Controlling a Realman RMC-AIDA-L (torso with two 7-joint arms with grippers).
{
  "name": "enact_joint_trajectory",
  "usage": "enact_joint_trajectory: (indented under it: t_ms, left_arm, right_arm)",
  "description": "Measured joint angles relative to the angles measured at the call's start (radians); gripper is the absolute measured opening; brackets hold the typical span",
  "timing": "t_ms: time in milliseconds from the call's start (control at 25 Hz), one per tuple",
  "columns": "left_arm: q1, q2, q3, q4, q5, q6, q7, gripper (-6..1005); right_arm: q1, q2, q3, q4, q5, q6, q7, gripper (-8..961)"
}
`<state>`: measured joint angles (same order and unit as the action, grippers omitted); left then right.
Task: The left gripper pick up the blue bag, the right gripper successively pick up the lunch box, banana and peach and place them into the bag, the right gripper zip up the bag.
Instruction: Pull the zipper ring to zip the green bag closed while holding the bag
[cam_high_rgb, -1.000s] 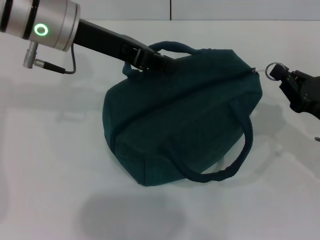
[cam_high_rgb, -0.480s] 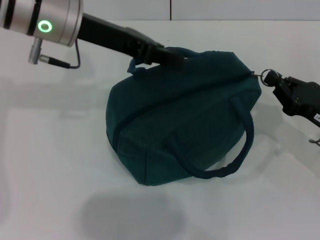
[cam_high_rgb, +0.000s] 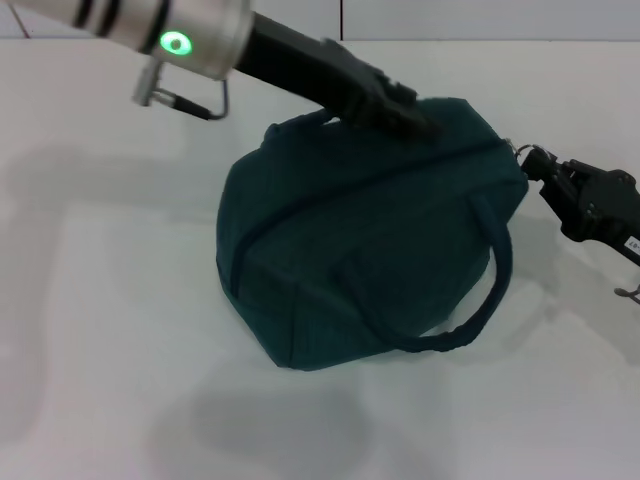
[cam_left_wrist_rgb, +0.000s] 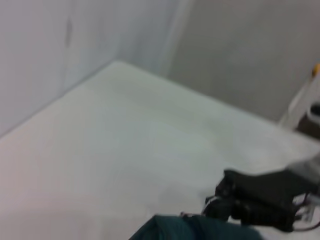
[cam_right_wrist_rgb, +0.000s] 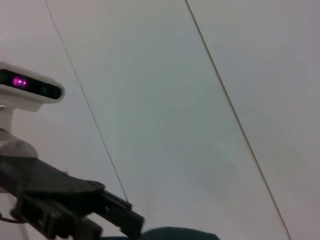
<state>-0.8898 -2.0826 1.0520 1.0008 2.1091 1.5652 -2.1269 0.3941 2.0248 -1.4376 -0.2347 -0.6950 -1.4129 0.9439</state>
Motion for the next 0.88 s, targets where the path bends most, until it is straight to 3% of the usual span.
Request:
enact_joint_trajectory:
  t_ms: [40, 80, 120, 280, 680, 880]
  left_arm:
    - [-0.007, 0.0, 0.019, -0.003, 0.005, -0.011, 0.0, 516]
    - [-0.007, 0.0, 0.019, -0.003, 0.005, -0.011, 0.0, 535]
    - [-0.025, -0.001, 0.078, -0.009, 0.038, -0.061, -0.002, 553]
    - [-0.03, -0.003, 0.098, -0.007, 0.045, -0.1, -0.002, 627]
    - [-0.032, -0.003, 0.101, 0.015, 0.013, -0.17, 0.04, 627]
    - [-0.072, 0.004, 0.108, -0.028, 0.08, -0.171, 0.001, 626]
  right_arm:
    - [-0.001, 0.0, 0.0, 0.0, 0.0, -0.001, 0.001, 4]
    - [-0.002, 0.0, 0.0, 0.0, 0.0, -0.003, 0.001, 4]
    - [-0.002, 0.0, 0.0, 0.0, 0.0, -0.006, 0.001, 4]
    - [-0.008, 0.0, -0.003, 0.001, 0.0, -0.016, -0.001, 4]
    - [-0.014, 0.0, -0.003, 0.002, 0.001, -0.023, 0.001, 4]
    - [-0.014, -0.001, -0.003, 0.002, 0.0, -0.036, 0.002, 4]
